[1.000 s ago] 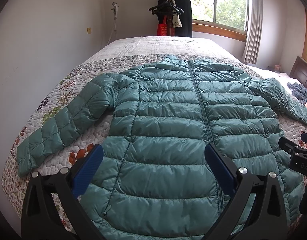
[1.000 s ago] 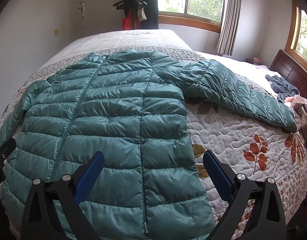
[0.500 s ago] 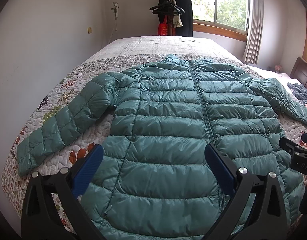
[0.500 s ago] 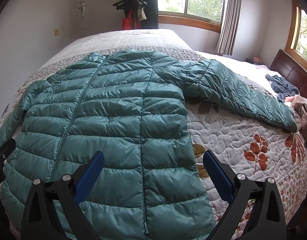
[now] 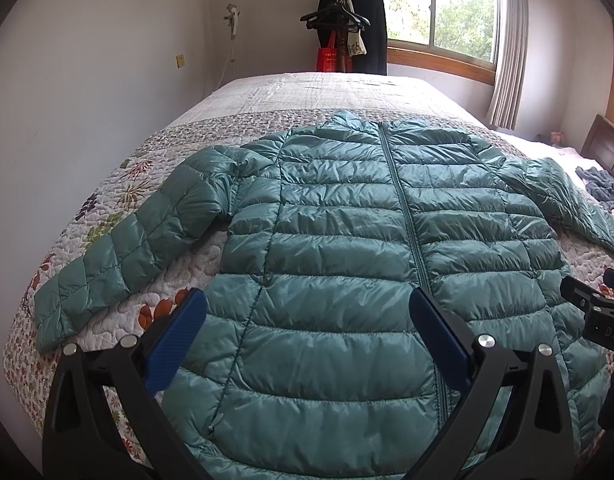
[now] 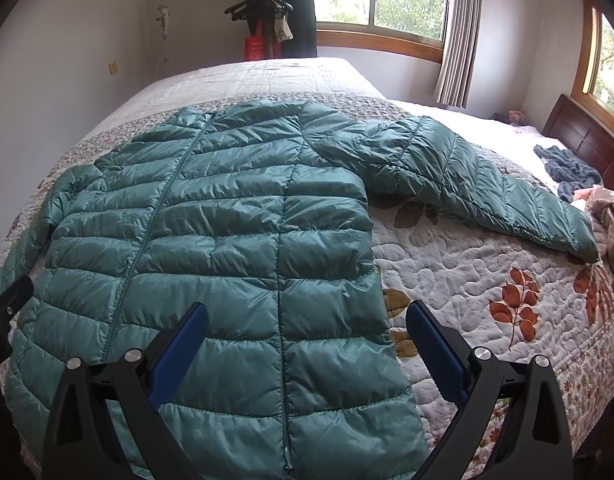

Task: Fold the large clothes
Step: 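Grasp the cuff of the teal jacket sleeve with the right gripper, then carry the held sleeve across the jacket body with the right gripper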

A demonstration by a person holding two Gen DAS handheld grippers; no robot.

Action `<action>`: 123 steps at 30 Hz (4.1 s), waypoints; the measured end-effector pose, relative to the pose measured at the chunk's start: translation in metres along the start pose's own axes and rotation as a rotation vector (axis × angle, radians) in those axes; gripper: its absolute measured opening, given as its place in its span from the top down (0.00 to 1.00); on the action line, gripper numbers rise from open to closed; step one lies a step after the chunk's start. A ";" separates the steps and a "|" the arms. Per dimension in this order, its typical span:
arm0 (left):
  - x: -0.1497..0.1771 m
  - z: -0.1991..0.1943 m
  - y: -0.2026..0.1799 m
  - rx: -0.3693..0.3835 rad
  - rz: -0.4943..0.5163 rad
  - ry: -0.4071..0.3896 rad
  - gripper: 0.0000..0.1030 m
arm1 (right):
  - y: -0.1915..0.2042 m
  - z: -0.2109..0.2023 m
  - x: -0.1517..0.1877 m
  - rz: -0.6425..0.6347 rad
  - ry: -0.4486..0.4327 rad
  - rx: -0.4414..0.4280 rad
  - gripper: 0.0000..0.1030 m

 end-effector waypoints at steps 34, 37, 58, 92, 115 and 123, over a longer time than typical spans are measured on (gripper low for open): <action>-0.047 0.097 -0.059 0.178 -0.055 0.119 0.03 | -0.399 0.071 -0.055 0.543 0.150 0.157 0.60; -0.045 0.097 -0.059 0.188 -0.052 0.121 0.03 | -0.394 0.067 -0.064 0.543 0.143 0.132 0.78; -0.054 0.097 -0.019 0.141 -0.145 0.072 0.03 | -0.198 0.035 -0.188 0.205 -0.057 0.102 0.86; -0.056 0.115 -0.007 0.126 -0.151 0.088 0.03 | 0.079 0.113 -0.162 -0.180 0.088 -0.583 0.59; -0.119 0.208 -0.141 0.497 -0.226 0.372 0.17 | -0.125 0.088 -0.219 0.259 -0.064 -0.364 0.56; -0.124 0.214 -0.176 0.502 -0.182 0.396 0.49 | -0.117 0.080 -0.222 0.239 -0.085 -0.395 0.56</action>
Point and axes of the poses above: each gripper's, at about its wrist camera, not at the fingertips, and z roughly the way its jaws point, y to its left, x to its underside, the point moved 5 cm from there along z, roughly the way its jaws point, and after that the axes turned 2 degrees about z, right-handed, at the moved point
